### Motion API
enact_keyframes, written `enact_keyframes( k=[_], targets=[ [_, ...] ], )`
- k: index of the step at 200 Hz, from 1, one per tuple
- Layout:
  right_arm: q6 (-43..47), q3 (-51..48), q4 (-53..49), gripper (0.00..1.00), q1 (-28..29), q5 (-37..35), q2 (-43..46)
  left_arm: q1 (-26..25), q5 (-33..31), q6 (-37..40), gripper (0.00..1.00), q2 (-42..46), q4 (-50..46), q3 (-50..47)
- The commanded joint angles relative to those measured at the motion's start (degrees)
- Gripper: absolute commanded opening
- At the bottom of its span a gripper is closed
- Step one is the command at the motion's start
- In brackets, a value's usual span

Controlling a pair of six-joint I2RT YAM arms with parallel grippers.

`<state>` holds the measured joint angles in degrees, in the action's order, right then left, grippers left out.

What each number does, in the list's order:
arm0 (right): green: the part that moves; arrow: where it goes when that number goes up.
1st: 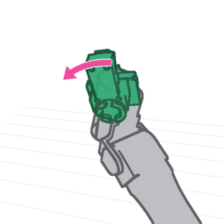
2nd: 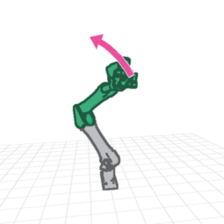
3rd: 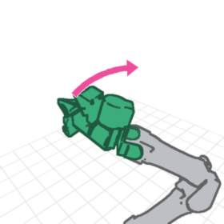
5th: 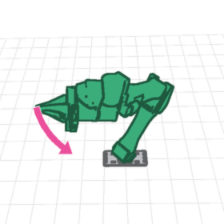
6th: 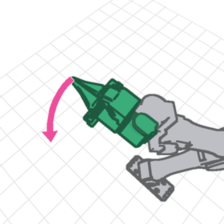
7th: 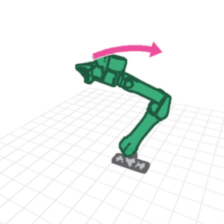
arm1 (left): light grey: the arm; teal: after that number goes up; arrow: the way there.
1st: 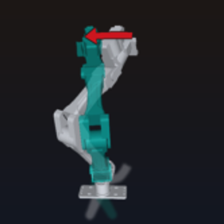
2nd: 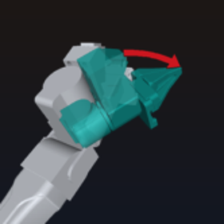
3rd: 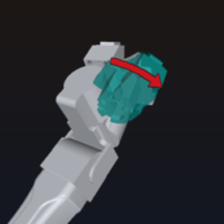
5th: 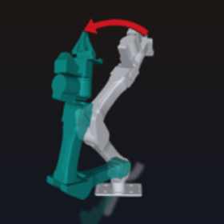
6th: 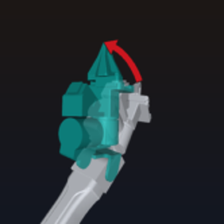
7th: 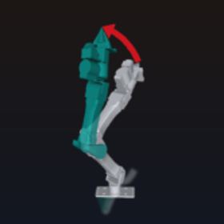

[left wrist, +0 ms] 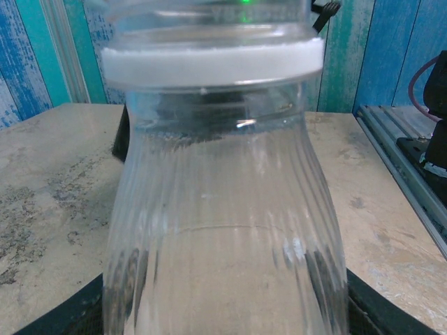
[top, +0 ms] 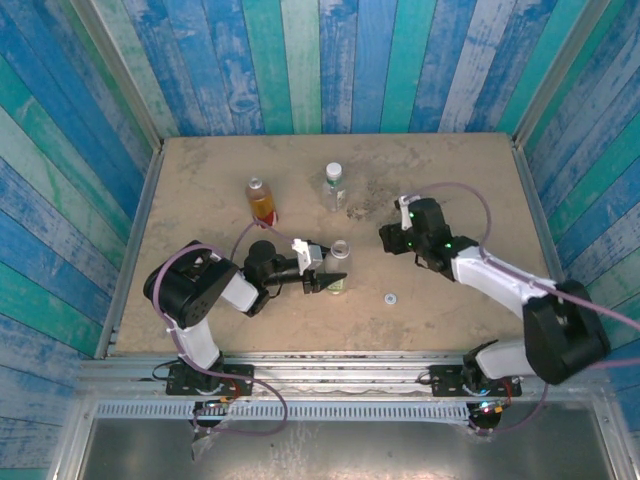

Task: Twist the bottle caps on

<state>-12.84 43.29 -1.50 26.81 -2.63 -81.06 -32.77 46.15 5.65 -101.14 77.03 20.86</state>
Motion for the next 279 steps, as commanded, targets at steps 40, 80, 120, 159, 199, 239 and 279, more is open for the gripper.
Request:
enact_keyframes(
  k=[40,80,120,159,199,239,279],
  targets=[
    [-2.1,7.9,-7.3,0.69,-0.2,-4.3,-12.6,0.1,-0.5,1.4,0.59,-0.2,-1.2,-0.5],
    [-2.2,9.3,-8.1,0.6,-0.2,-3.6,-16.3,0.1,-0.6,2.1,0.59,-0.2,-2.3,-0.3],
    [-1.9,9.7,-8.4,0.53,-0.2,-2.7,-17.9,0.2,-0.6,2.3,0.59,-0.2,-2.6,-0.2],
    [-1.8,9.8,-9.0,0.49,-0.3,-2.5,-18.6,0.2,-0.6,2.3,0.59,0.0,-3.1,-0.2],
    [-1.8,9.7,-9.2,0.43,-0.2,-2.3,-19.0,0.2,-0.6,2.4,0.59,0.2,-3.4,-0.2],
    [-1.7,9.7,-10.1,0.39,-0.1,-2.6,-17.8,0.1,-0.7,2.5,0.6,0.3,-3.8,-0.1],
    [-0.4,10.4,-14.5,0.39,1.2,-0.9,-11.8,0.2,-0.8,2.6,0.6,0.2,-4.0,-0.1]
  ],
)
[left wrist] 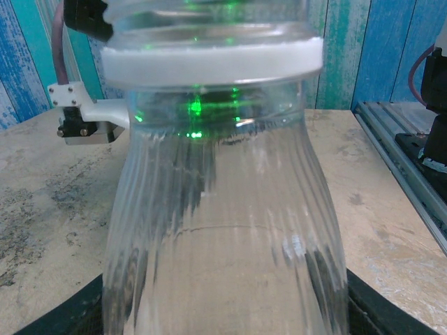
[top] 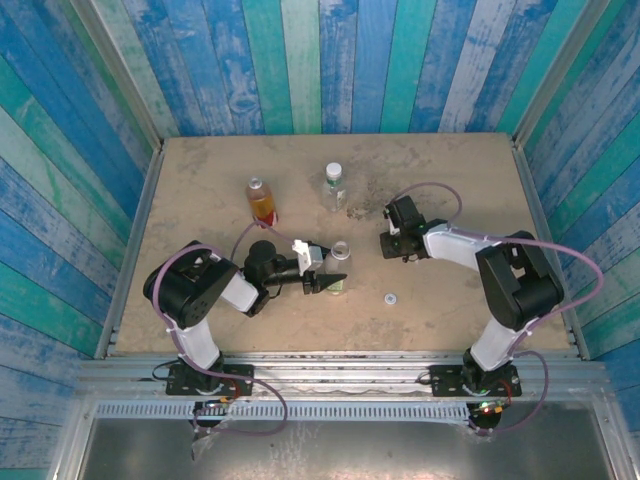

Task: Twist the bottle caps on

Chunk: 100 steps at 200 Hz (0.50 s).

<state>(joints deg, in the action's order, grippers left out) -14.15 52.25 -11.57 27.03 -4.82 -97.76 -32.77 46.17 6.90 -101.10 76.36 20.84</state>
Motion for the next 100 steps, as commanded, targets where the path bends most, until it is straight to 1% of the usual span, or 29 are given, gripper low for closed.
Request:
enact_keyframes(
  k=[1,20,41,61,100],
  targets=[
    [1.0,1.5,-4.7,0.39,1.1,1.4,5.0,0.2,-0.8,1.4,0.6,0.2,-3.3,-0.1],
    [2.1,3.3,-8.9,0.39,2.0,3.1,8.5,0.2,-0.8,1.4,0.6,-0.1,-3.3,0.0],
    [2.7,6.2,-14.1,0.39,2.9,7.8,12.0,0.2,-0.9,1.4,0.6,-0.3,-3.3,0.1],
    [2.6,9.3,-18.5,0.39,4.1,10.5,15.5,0.1,-0.9,1.5,0.6,-0.3,-3.4,0.1],
    [1.2,14.0,-21.0,0.38,6.3,18.8,21.1,0.2,-0.9,1.7,0.6,-0.3,-3.7,0.2]
  ],
)
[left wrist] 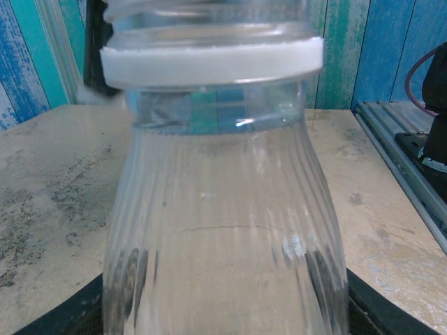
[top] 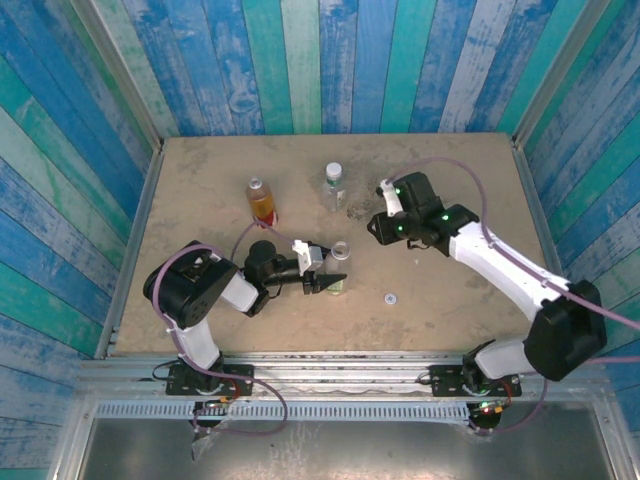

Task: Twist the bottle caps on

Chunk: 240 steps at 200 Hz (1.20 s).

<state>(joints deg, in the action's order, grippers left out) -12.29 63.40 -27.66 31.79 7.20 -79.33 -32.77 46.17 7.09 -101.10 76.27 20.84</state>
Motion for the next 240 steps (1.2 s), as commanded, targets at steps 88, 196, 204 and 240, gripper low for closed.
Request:
enact_keyframes(
  k=[88,196,204,240],
  targets=[
    [2.2,12.0,-11.5,0.39,10.1,8.2,-0.3,0.2,-0.6,1.4,0.6,-0.8,-3.5,0.5],
    [5.5,15.0,-15.6,0.38,13.1,7.9,-5.1,0.2,-0.7,1.6,0.6,-0.8,-4.2,0.8],
    [5.7,15.2,-16.0,0.38,13.3,7.7,-5.4,0.1,-0.6,1.5,0.6,-0.9,-4.1,0.7],
    [6.9,15.8,-17.4,0.36,14.7,6.3,-5.9,0.2,-0.6,1.5,0.6,-0.7,-4.4,0.8]
  ],
)
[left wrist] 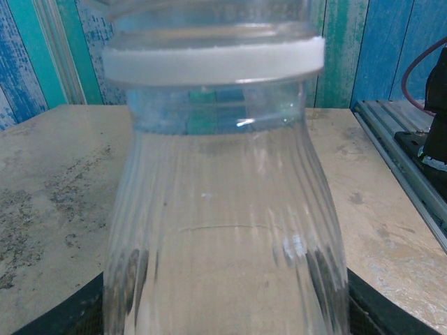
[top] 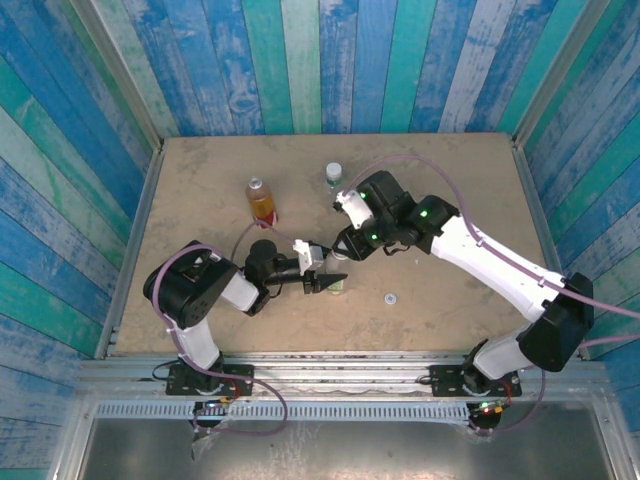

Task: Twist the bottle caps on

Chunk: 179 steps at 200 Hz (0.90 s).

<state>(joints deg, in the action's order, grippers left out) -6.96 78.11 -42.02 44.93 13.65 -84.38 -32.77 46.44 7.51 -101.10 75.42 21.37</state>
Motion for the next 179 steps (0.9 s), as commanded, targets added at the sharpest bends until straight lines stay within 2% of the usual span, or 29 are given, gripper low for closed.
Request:
enact_keyframes(
  k=[1,42,77,138,161,179],
  targets=[
    [1.6,1.1,-3.0,0.36,1.6,-0.2,-0.9,0.2,-0.9,1.0,0.6,-0.7,-3.5,0.3],
    [3.2,1.3,-4.0,0.34,3.4,-2.0,-1.0,0.2,-0.8,1.0,0.6,-0.7,-3.9,0.3],
    [3.8,1.1,-4.8,0.37,4.1,-2.3,-1.0,0.2,-0.8,1.0,0.6,-0.7,-4.1,0.5],
    [4.2,2.1,-5.9,0.37,5.4,-4.3,-2.0,0.2,-0.7,1.0,0.6,-1.0,-4.1,0.6],
    [4.2,2.0,-5.8,0.4,5.7,-2.8,-2.2,0.2,-0.8,0.9,0.6,-0.9,-4.2,0.7],
    [4.1,2.0,-6.1,0.42,5.8,-4.8,-2.1,0.2,-0.7,0.8,0.6,-0.8,-4.3,0.6]
  ],
)
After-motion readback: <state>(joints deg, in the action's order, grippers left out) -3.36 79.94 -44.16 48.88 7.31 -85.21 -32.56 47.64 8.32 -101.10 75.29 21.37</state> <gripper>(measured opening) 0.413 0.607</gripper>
